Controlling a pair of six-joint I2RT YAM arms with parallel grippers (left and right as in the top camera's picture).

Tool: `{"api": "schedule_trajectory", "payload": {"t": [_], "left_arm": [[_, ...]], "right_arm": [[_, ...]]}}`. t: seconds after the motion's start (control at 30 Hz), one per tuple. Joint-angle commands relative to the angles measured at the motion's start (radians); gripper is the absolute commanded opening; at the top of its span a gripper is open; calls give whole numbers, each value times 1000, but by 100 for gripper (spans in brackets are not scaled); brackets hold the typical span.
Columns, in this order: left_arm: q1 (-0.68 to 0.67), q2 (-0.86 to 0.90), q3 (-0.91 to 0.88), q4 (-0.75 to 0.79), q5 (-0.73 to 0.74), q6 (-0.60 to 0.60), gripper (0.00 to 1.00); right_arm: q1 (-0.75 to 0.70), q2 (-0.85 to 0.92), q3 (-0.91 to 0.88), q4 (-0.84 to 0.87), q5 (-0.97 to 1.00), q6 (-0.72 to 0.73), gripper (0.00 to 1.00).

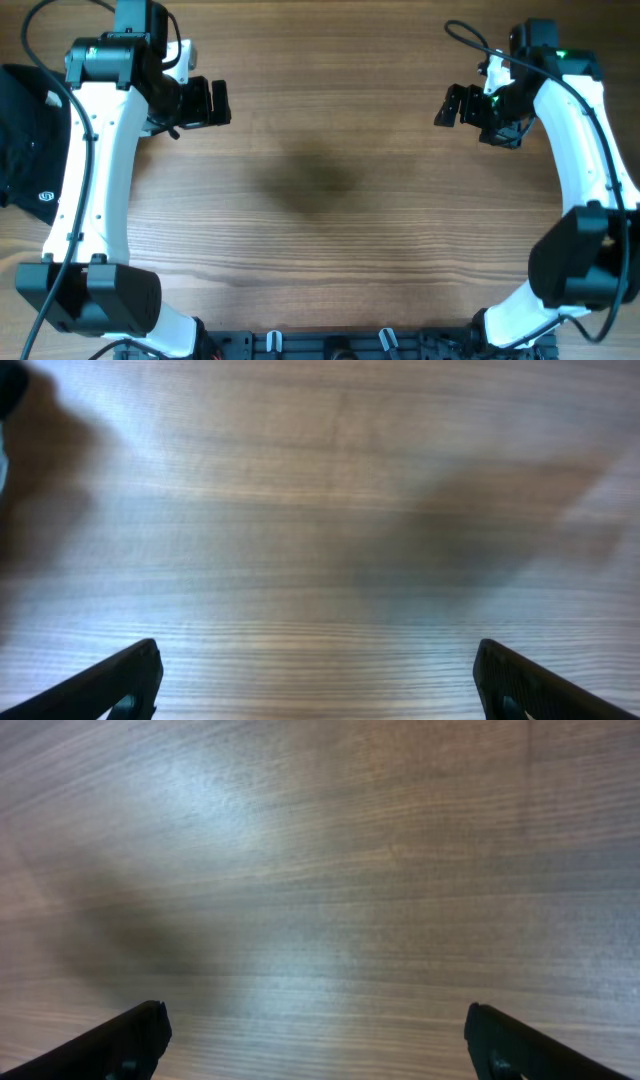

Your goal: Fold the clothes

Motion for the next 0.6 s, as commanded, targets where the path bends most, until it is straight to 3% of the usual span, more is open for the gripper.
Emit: {"api": "schedule_trajectory", "payload": {"t": [0.0,0.13,0.3,0.4,0.57], "left_arm": [[-5,-82,-69,45,-27,-21,100],[-15,-295,-299,224,-27,-23,100],[-15,-760,-782,579,-27,-107,100],[-15,-929,-925,620,-27,-107,100],[-15,-1011,-943,496,-27,-107,100]], "right_arm": [[2,-156,-24,27,38,17,100],[2,-408,-187,190,94,39,100],[3,-782,-488,364,220,39,100],[3,-880,-530,326,220,39,100],[3,-886,-530,312,220,39,100]]}}
